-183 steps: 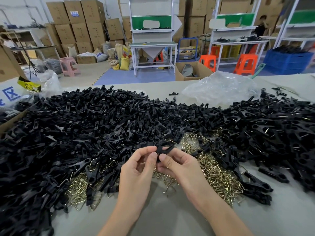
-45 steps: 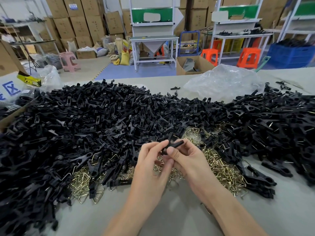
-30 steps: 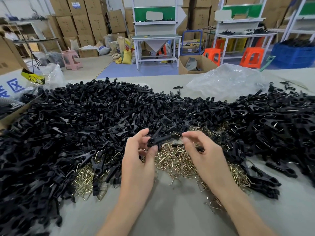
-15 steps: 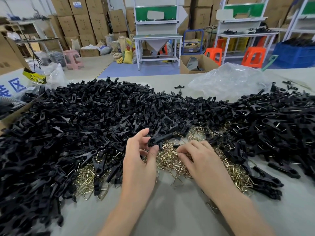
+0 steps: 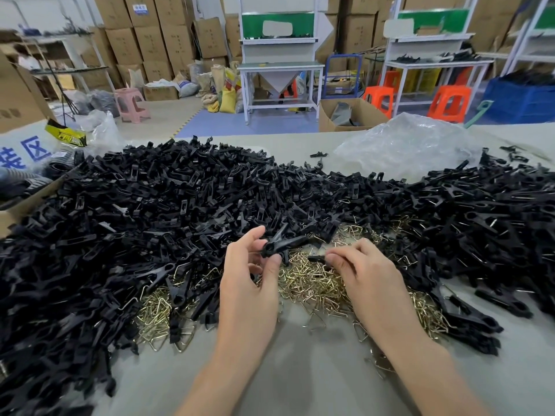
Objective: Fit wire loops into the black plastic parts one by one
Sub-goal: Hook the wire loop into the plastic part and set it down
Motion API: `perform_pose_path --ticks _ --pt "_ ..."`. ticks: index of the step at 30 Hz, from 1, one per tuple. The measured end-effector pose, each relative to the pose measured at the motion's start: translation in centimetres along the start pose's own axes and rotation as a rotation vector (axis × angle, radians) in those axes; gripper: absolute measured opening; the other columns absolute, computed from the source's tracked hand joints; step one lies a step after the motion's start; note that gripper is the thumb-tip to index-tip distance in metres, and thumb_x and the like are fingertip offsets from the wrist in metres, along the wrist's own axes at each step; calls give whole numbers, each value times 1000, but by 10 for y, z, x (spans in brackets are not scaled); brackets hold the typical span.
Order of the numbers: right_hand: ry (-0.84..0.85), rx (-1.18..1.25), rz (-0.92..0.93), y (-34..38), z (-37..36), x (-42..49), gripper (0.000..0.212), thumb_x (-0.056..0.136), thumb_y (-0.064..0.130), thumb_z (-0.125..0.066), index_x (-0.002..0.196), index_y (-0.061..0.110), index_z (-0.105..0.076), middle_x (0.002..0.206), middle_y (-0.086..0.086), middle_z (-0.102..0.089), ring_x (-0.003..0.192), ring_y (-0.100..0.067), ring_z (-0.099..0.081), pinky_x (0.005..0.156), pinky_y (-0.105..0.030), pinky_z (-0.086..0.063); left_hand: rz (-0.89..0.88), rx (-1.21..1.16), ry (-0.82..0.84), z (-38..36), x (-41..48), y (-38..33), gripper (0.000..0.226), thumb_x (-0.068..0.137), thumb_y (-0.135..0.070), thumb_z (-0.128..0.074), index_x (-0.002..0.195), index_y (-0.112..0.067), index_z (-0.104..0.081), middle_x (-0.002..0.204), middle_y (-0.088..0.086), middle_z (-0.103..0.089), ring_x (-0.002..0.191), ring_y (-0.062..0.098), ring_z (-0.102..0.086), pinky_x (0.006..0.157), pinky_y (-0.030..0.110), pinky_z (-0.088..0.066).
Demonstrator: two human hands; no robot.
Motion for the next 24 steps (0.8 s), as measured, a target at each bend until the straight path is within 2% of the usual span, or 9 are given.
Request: perform_pose_path --ticks 2,4,7,10,13,15,18,24 --pt "26 -43 30 3 -2 1 23 98 37 -58 108 27 -76 91 15 -55 74 -2 -58 60 -11 -39 -7 8 0 0 0 -1 50 97 -22 -63 122 -60 -44 110 -30 -53 99 4 -57 84 11 -44" --pt "-6 47 31 6 1 1 18 97 32 -61 107 28 -76 92 16 -59 80 -2 -60 65 -13 -43 -8 9 -1 0 0 -1 49 97 -21 -63 122 -60 -44 110 -29 -53 99 5 -57 84 12 -45" --pt "-115 360 -44 3 12 3 19 96 19 -67 106 31 -77 95 17 -69 89 -1 -66 76 -8 -45 -10 5 6 -1 0 0 48 96 -21 -63 123 -58 -45 110 -28 -53 98 5 -57 83 12 -44" --pt "-71 757 -225 -2 10 5 27 97 14 -66 106 38 -75 95 16 -72 84 -9 -72 73 -14 -55 -14 11 52 -5 -2 0 52 97 -17 -63 125 -57 -45 111 -28 -55 100 4 -57 83 11 -45" --pt "-22 1069 -367 -3 1 6 27 93 5 -67 105 27 -77 88 8 -72 89 -15 -74 76 -25 -61 -66 53 113 -9 -3 -3 54 97 -11 -63 128 -52 -46 113 -27 -56 103 3 -58 85 8 -43" --pt "7 1246 -456 -4 -5 6 22 85 6 -71 100 21 -80 91 -1 -73 88 -18 -75 78 -27 -61 -93 69 150 -12 -5 -5 54 97 -8 -62 129 -49 -48 114 -25 -57 107 2 -57 88 8 -41" --pt "82 1306 -513 -3 -11 4 22 72 15 -78 93 21 -82 92 -6 -77 86 -19 -76 73 -24 -60 -102 83 176 -16 -6 -7 58 97 -7 -61 126 -55 -47 115 -25 -58 110 2 -57 90 7 -39" --pt "153 1340 -558 0 -20 3 17 65 12 -79 81 16 -83 82 -4 -75 70 -11 -71 64 -19 -58 -165 117 123 -13 -4 -10 49 96 -5 -61 128 -41 -51 118 -24 -57 114 4 -56 92 9 -39"
Point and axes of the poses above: each hand's wrist, its own x-axis towards the middle knuckle, its own z-axis out of the back of the hand, y = z × x, the point moved 6 cm from there along x, towards the middle knuckle
